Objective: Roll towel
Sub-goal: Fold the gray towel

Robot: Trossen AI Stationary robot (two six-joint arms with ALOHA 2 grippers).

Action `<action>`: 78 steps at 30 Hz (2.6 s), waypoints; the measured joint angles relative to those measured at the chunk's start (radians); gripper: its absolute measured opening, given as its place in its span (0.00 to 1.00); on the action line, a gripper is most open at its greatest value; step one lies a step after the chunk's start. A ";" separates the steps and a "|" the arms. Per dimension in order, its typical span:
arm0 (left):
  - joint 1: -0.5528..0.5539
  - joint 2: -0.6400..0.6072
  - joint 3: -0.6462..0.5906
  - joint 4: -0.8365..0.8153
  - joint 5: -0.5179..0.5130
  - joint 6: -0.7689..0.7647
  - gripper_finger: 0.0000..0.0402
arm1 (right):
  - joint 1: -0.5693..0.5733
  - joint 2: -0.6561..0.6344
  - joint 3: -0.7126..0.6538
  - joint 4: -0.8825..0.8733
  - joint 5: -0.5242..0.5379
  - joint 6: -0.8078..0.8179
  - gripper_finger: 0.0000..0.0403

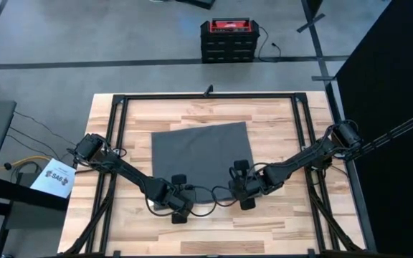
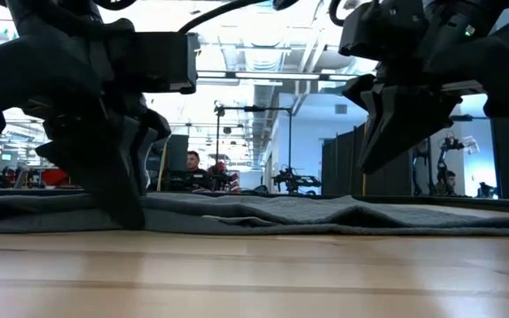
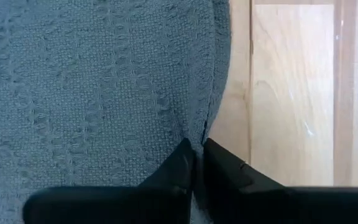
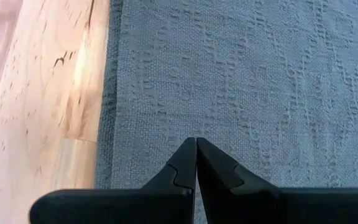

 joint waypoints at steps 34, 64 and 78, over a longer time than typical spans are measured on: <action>0.017 -0.001 0.001 -0.007 0.021 -0.001 0.24 | -0.027 0.139 -0.011 0.226 -0.212 -0.117 0.26; 0.026 0.014 0.033 0.385 0.013 0.142 0.24 | -0.104 0.127 0.062 0.064 -0.015 -0.192 0.00; 0.065 0.098 0.017 0.340 0.007 0.071 0.24 | -0.019 0.086 0.061 0.045 -0.017 -0.171 0.00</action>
